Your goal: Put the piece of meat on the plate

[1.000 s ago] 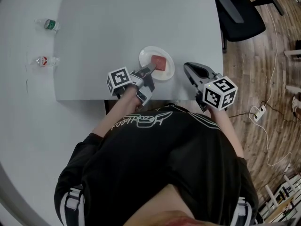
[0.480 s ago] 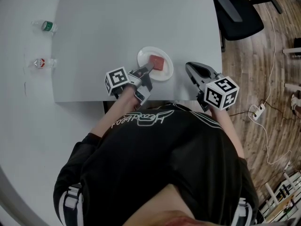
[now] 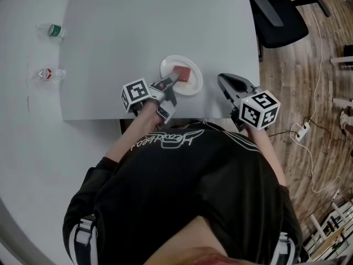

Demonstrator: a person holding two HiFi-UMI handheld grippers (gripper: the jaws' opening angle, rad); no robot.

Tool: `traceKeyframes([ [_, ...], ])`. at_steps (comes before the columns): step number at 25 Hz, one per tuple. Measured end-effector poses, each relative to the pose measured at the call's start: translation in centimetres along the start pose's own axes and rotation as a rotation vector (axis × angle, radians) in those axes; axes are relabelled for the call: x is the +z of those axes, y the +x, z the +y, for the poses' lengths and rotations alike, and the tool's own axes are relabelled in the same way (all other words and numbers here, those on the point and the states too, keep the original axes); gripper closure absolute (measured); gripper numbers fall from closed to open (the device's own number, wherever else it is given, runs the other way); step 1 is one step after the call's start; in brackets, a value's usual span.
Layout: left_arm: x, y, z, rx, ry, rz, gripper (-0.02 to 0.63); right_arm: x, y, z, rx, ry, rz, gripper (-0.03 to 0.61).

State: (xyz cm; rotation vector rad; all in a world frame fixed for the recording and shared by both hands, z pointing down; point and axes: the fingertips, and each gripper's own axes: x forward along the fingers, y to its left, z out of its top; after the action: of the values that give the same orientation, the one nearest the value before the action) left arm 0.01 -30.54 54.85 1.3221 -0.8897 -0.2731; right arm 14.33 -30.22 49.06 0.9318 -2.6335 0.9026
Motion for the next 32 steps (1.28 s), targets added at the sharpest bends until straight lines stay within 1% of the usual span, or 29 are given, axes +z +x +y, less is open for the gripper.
traceKeyframes([
  [2, 0.2, 0.0, -0.3, 0.003, 0.051, 0.001, 0.405, -0.2, 0.2, -0.1, -0.001, 0.003, 0.004, 0.56],
  [4, 0.1, 0.0, -0.5, 0.013, 0.118, 0.014, 0.383, -0.4, 0.4, 0.0, 0.001, 0.004, 0.011, 0.56],
  [9, -0.9, 0.4, -0.6, 0.06, 0.316, 0.084, 0.351, -0.2, 0.6, -0.1, 0.009, -0.002, 0.012, 0.56],
  [13, -1.5, 0.4, -0.4, 0.084, 0.437, 0.139, 0.33, -0.3, 1.0, 0.1, 0.017, -0.006, 0.02, 0.56],
  [19, -2.2, 0.5, -0.4, 0.138, 0.66, 0.22, 0.316, -0.6, 1.2, 0.3, 0.025, -0.007, 0.033, 0.56],
  [23, -2.1, 0.4, 0.3, 0.2, 0.806, 0.266, 0.316, -0.9, 1.6, 0.8, 0.034, -0.013, 0.041, 0.56],
  [28, -1.8, 0.2, 1.2, 0.265, 0.955, 0.296, 0.314, -1.3, 2.0, 1.2, 0.037, -0.011, 0.048, 0.56],
  [31, -1.4, -0.1, 1.3, 0.293, 1.031, 0.286, 0.313, -1.5, 2.3, 1.5, 0.042, -0.011, 0.052, 0.56],
  [32, -1.3, -0.1, 1.3, 0.298, 1.044, 0.285, 0.314, -1.5, 2.3, 1.6, 0.043, -0.012, 0.054, 0.56],
])
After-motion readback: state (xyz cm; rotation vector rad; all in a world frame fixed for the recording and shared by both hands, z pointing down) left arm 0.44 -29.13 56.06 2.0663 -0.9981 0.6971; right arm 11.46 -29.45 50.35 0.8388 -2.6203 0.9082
